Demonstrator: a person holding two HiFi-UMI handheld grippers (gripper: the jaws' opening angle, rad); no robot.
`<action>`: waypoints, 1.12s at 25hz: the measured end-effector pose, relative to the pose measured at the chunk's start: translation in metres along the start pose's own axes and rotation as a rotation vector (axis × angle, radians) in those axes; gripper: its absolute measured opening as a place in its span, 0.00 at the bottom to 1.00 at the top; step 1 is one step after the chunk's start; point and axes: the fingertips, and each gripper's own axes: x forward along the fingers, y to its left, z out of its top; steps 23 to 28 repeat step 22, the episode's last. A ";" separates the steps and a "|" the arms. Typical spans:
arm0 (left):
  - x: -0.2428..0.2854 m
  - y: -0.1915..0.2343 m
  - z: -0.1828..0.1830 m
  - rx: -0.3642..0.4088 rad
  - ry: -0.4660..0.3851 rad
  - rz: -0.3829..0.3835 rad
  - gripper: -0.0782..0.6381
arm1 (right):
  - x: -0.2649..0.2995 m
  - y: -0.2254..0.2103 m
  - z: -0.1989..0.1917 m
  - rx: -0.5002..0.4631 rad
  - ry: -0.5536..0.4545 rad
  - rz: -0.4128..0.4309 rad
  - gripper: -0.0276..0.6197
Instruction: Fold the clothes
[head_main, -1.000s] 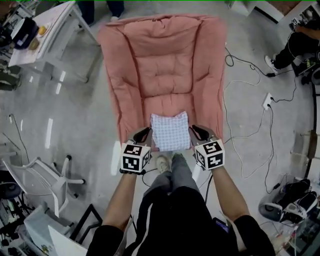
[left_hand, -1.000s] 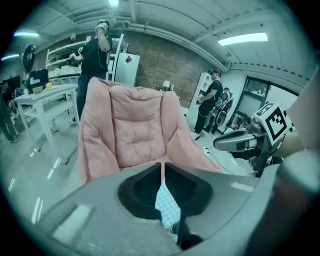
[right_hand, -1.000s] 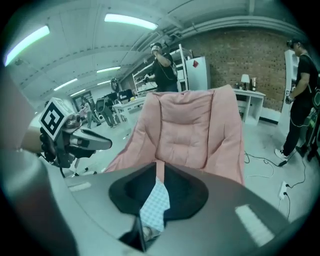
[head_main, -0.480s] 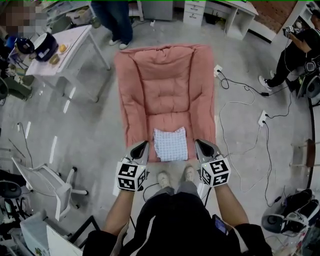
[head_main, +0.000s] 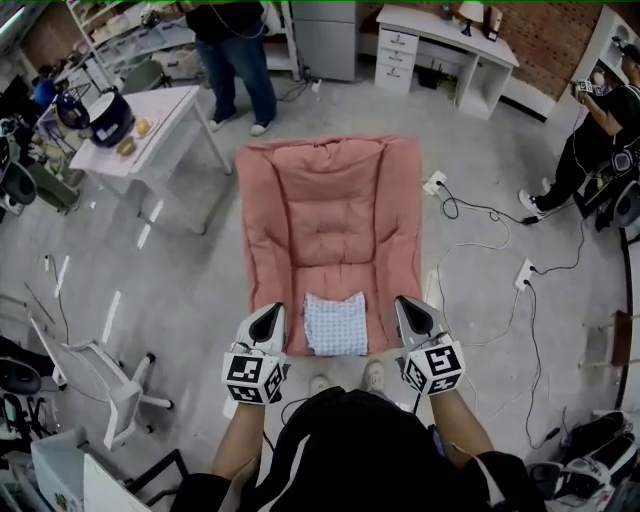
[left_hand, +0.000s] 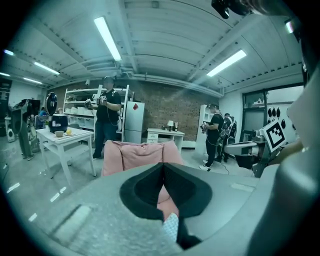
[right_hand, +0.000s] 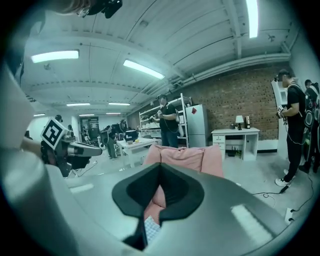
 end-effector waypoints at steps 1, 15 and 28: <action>0.003 -0.001 0.005 -0.002 -0.016 0.010 0.12 | 0.002 -0.005 0.005 0.000 -0.009 0.004 0.05; 0.022 -0.020 0.031 0.003 -0.086 0.028 0.12 | 0.017 -0.020 0.027 -0.002 -0.083 0.069 0.05; 0.014 -0.020 0.029 -0.014 -0.097 0.033 0.12 | 0.014 -0.012 0.027 -0.006 -0.072 0.082 0.05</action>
